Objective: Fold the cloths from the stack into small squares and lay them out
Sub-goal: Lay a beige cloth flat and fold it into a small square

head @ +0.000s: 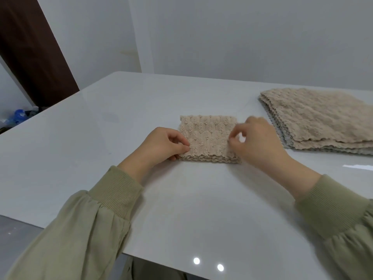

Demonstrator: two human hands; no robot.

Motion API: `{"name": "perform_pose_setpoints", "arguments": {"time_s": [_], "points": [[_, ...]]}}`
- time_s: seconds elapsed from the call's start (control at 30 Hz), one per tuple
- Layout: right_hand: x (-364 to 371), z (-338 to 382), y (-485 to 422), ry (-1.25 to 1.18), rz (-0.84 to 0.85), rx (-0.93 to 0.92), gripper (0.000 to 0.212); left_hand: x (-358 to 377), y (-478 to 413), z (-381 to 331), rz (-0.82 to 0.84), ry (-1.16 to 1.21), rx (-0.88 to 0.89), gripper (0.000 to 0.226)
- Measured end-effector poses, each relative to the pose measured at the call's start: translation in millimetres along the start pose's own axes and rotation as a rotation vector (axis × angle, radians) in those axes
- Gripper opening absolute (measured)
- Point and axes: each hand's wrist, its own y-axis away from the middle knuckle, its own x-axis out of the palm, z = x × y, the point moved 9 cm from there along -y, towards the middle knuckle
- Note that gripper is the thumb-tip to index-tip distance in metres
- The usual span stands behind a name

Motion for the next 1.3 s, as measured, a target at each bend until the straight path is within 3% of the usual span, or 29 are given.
{"name": "perform_pose_setpoints", "arguments": {"time_s": [0.07, 0.13, 0.27, 0.37, 0.53, 0.7, 0.97, 1.1, 1.2, 1.3], "points": [[-16.5, 17.6, -14.5, -0.062, -0.116, -0.055, 0.023, 1.9, -0.2, 0.4, 0.016, -0.005, 0.003, 0.008], [-12.6, 32.2, -25.5, -0.170, -0.126, -0.093, 0.034, 6.5, 0.1, 1.4, 0.030, -0.009, 0.003, 0.009], [68.8, 29.6, -31.0, 0.137, 0.223, -0.105, 0.052, 9.1, 1.5, 3.3, 0.077, 0.007, -0.014, 0.009], [88.8, 17.8, -30.5, 0.168, 0.285, -0.090, 0.058, 6.2, -1.0, 4.9, 0.108, 0.167, -0.101, 0.004], [85.8, 20.0, -30.6, 0.173, 0.253, -0.106, 0.060, -5.7, -36.3, 6.9, -0.133, 0.260, -0.167, 0.016], [84.5, 20.6, -28.6, 0.180, 0.258, -0.098, 0.061, -3.8, -73.1, 5.9, -0.328, 0.171, -0.150, 0.030], [87.8, 14.4, -28.4, 0.161, 0.307, -0.019, 0.064, -2.0, -71.4, -1.9, -0.451, -0.208, 0.041, 0.020], [56.2, 10.1, -25.6, -0.151, 0.099, 0.021, 0.051, -6.8, -52.5, -24.2, -0.479, -0.344, 0.224, 0.030], [35.8, 2.4, -24.0, -0.167, -0.023, 0.028, 0.047, 8.8, -32.7, -52.5, -0.346, -0.473, 0.454, 0.036], [56.2, 6.3, -23.6, -0.010, 0.124, -0.036, 0.048, 50.6, -32.4, -38.6, -0.025, -0.738, 0.400, 0.047]]}}
